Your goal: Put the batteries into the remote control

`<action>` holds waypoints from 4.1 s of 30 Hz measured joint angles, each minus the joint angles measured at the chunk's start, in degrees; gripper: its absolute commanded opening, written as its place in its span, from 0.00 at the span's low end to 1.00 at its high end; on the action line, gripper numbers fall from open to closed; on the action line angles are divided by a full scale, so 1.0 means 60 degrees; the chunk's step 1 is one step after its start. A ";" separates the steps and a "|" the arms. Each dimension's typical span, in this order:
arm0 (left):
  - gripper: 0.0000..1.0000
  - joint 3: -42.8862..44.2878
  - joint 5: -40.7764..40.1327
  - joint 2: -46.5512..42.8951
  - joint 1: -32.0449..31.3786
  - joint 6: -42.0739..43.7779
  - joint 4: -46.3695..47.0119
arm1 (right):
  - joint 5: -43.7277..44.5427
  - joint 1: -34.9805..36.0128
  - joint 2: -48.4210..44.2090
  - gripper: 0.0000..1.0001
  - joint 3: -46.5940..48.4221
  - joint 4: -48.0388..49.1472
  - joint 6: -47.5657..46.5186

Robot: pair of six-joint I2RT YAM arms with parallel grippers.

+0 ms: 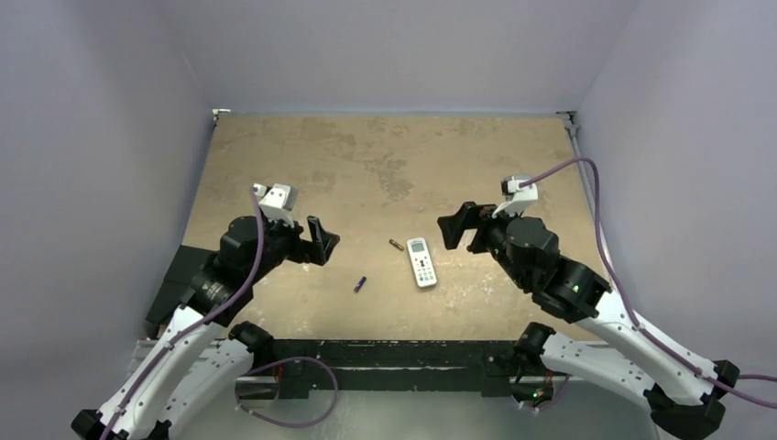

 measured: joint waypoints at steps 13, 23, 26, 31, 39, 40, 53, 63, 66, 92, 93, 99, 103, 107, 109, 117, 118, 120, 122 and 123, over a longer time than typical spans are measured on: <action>0.98 0.0000 0.0117 -0.0131 0.0000 -0.0004 0.0000 | -0.0208 -0.0004 0.0696 0.99 0.0295 -0.0984 -0.0382; 0.98 0.0000 0.0120 -0.0240 0.0000 -0.0004 0.0000 | -0.0390 -0.0004 0.1636 0.99 0.0295 -0.1453 -0.0488; 0.98 0.0000 0.0120 -0.0284 0.0000 -0.0004 0.0000 | -0.0532 -0.0004 0.2007 0.99 0.0288 -0.1581 -0.0448; 0.98 0.0000 0.0120 -0.0342 0.0000 -0.0004 0.0000 | -0.0710 0.0000 0.2597 0.99 0.0204 -0.1588 -0.0350; 0.98 0.0000 0.0124 -0.0335 0.0000 -0.0004 0.0000 | -0.1271 0.0000 0.3563 0.99 -0.0113 -0.1355 -0.0226; 0.98 0.0000 0.0124 -0.0335 0.0000 -0.0004 0.0000 | -0.1348 0.0000 0.3668 0.99 -0.0142 -0.1282 -0.0215; 0.98 0.0000 0.0124 -0.0335 0.0000 -0.0004 0.0000 | -0.1628 0.0000 0.5158 0.98 -0.0331 -0.0291 0.0091; 0.98 0.0000 0.0135 -0.0382 0.0000 -0.0004 0.0000 | -0.1621 0.0000 0.6124 0.97 -0.0331 0.0073 0.0382; 0.98 0.0000 0.0153 -0.0404 0.0000 -0.0004 0.0000 | -0.1610 -0.0004 0.6437 0.96 -0.0331 0.0142 0.0477; 0.98 0.0000 0.0226 -0.0514 0.0000 -0.0004 0.0000 | -0.1428 0.0007 0.7858 0.83 -0.0051 0.0379 0.0973; 0.98 0.0000 0.0229 -0.0514 0.0000 -0.0004 0.0000 | -0.1381 0.0011 0.7887 0.83 -0.0040 0.0379 0.0991; 0.98 0.0000 0.0251 -0.0514 0.0000 -0.0004 0.0000 | -0.1286 0.0084 0.7930 0.79 -0.0004 0.0368 0.1020; 0.98 0.0000 0.0262 -0.0514 0.0000 -0.0004 0.0000 | -0.1253 0.0153 0.8032 0.78 0.0040 0.0335 0.1053; 0.98 0.0000 0.0266 -0.0514 0.0000 -0.0004 0.0000 | -0.1166 0.0208 0.8098 0.77 0.0051 0.0240 0.1071; 0.98 0.0000 0.0273 -0.0514 0.0000 -0.0004 0.0000 | -0.1089 0.0233 0.8098 0.75 0.0051 0.0189 0.1075; 0.98 0.0000 0.0295 -0.0510 0.0000 -0.0004 0.0000 | -0.1078 0.0259 0.8098 0.69 0.0051 0.0124 0.1118; 0.98 0.0000 0.0295 -0.0514 0.0000 -0.0004 0.0000 | -0.1078 0.0259 0.8098 0.68 0.0051 0.0124 0.1137; 0.98 0.0000 0.0295 -0.0514 0.0000 -0.0004 0.0000 | -0.1078 0.0270 0.8098 0.66 0.0051 0.0124 0.1147; 0.98 0.0000 0.0295 -0.0514 0.0000 -0.0004 0.0000 | -0.1078 0.0288 0.8098 0.64 0.0051 0.0124 0.1166; 0.98 0.0000 0.0295 -0.0510 0.0000 -0.0004 0.0000 | -0.1078 0.0302 0.8098 0.62 0.0051 0.0124 0.1180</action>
